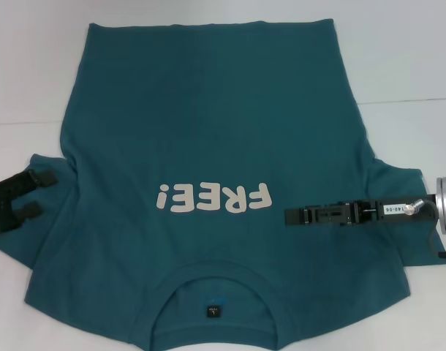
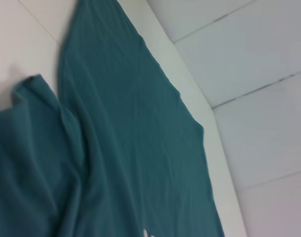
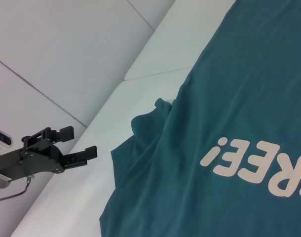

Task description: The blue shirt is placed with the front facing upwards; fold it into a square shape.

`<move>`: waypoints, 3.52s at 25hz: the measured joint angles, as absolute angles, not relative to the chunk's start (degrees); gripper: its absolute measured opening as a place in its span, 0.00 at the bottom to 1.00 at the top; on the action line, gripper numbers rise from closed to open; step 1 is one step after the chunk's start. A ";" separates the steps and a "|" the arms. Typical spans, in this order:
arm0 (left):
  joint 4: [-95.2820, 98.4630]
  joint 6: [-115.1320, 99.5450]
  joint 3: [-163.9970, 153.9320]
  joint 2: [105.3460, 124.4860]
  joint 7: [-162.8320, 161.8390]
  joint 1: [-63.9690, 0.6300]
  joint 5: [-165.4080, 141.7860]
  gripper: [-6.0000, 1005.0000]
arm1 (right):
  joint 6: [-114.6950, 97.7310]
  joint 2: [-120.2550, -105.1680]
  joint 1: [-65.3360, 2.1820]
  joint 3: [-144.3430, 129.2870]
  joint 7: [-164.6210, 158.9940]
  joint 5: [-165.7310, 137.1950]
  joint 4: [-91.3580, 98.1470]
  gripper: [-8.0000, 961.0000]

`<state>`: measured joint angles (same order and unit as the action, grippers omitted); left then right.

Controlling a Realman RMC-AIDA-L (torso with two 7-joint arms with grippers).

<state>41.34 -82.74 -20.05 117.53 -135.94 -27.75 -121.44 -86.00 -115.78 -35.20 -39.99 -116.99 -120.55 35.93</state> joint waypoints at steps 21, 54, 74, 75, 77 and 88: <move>34.43 -55.91 -22.63 116.78 -114.37 -31.29 -121.73 0.87 | -85.65 -115.82 -35.05 -39.88 -117.04 -120.57 35.76 0.96; 24.97 -32.63 -29.99 117.35 -104.22 -39.11 -121.73 0.87 | -85.12 -115.88 -34.81 -39.29 -118.01 -120.58 35.58 0.96; 25.72 -38.75 -30.67 117.31 -105.08 -37.34 -123.16 0.87 | -85.08 -115.75 -34.72 -39.29 -118.66 -120.94 35.60 0.96; 26.31 -39.94 -30.66 117.37 -105.54 -36.94 -123.16 0.87 | -85.08 -115.75 -34.72 -39.29 -118.65 -120.94 35.60 0.96; 27.69 -42.56 -30.76 117.47 -106.60 -36.14 -123.17 0.87 | -85.08 -115.75 -34.72 -39.29 -118.66 -120.94 35.60 0.96; 34.60 -55.14 -30.86 117.63 -111.39 -33.46 -123.16 0.87 | -84.69 -115.67 -34.72 -39.29 -118.61 -120.93 35.60 0.96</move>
<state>34.60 -55.14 -30.86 117.63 -111.39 -33.46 -123.16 -84.69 -115.67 -34.72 -39.29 -118.61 -120.93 35.60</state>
